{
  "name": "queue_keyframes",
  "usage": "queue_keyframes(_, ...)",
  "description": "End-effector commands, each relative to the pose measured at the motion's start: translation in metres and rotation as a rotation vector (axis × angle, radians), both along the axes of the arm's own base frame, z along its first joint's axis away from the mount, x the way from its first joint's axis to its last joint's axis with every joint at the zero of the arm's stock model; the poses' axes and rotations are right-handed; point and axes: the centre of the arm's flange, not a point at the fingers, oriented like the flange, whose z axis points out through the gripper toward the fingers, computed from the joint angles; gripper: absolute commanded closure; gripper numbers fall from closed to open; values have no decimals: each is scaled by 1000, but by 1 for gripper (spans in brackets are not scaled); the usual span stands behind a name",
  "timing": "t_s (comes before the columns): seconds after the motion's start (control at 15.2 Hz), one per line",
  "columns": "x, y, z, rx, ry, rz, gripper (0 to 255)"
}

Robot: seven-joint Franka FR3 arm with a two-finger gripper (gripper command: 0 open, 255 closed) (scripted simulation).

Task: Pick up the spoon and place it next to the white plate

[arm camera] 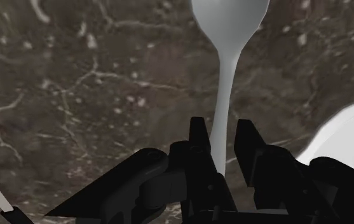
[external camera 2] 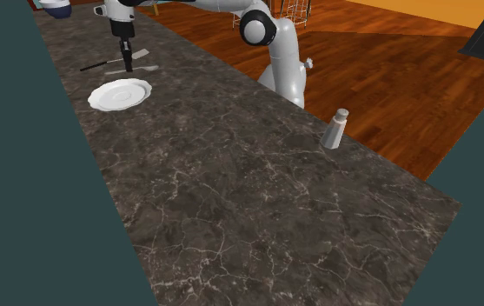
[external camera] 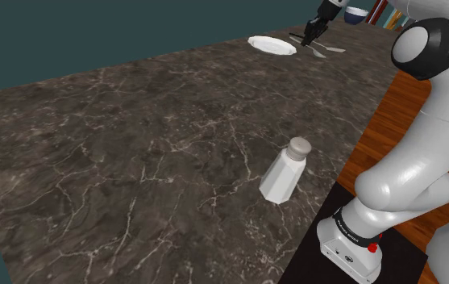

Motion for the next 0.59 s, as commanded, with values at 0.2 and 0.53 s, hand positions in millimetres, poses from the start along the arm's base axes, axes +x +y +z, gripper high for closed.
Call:
queue_keyframes(0.2, 0, 0, 0, 0, 0, 0, 255)
queue_keyframes(0.53, 0, 0, 0, 0, 0, 0, 0)
